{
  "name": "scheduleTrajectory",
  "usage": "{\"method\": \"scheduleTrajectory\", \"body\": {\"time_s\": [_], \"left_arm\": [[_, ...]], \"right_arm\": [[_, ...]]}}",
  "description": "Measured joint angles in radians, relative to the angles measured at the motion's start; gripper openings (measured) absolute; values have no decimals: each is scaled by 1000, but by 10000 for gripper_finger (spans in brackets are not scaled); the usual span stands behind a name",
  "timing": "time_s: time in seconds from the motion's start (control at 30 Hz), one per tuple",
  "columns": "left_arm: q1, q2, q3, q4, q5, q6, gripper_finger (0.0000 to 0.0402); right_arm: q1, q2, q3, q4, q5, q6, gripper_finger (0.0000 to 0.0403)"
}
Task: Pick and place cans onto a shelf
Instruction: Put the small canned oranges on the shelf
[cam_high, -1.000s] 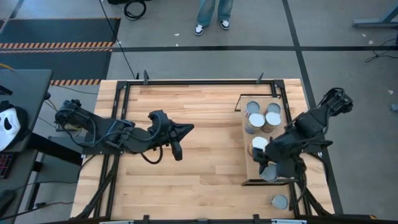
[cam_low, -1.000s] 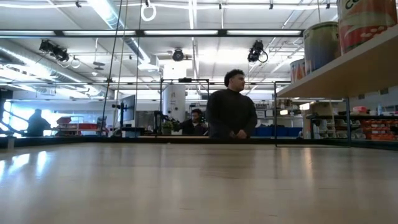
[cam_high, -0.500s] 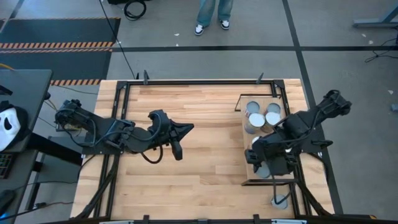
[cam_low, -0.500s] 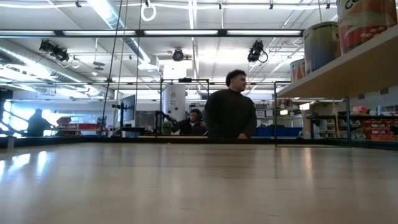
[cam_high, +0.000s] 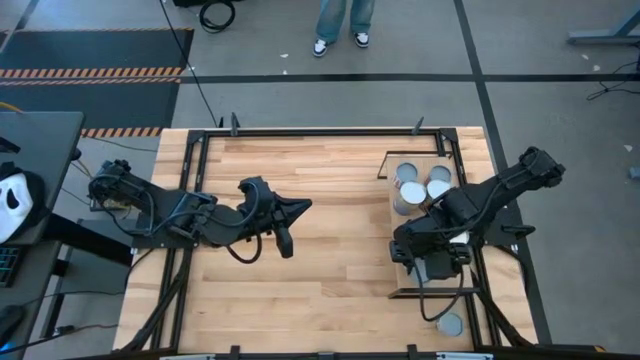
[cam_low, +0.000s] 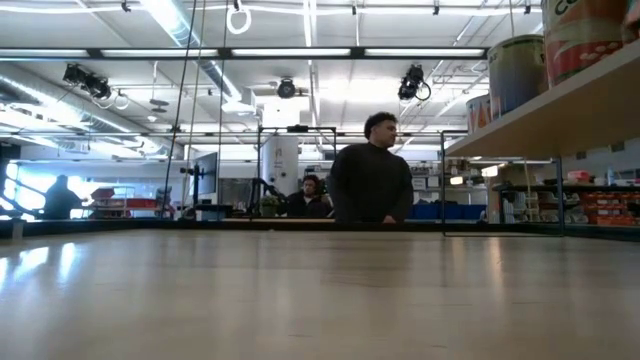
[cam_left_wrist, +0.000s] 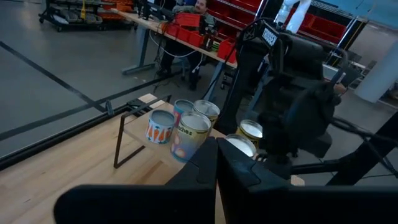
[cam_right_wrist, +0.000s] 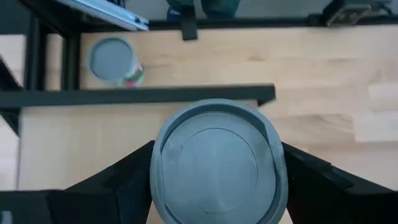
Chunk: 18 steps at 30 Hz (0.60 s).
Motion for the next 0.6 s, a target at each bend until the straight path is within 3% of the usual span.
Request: {"method": "scheduleTrajectory", "body": {"time_s": [0.6], "left_arm": [[0,0,0,-1,0,1,9]], "right_arm": [[-7,-3,-41,34,41,27,342]]}}
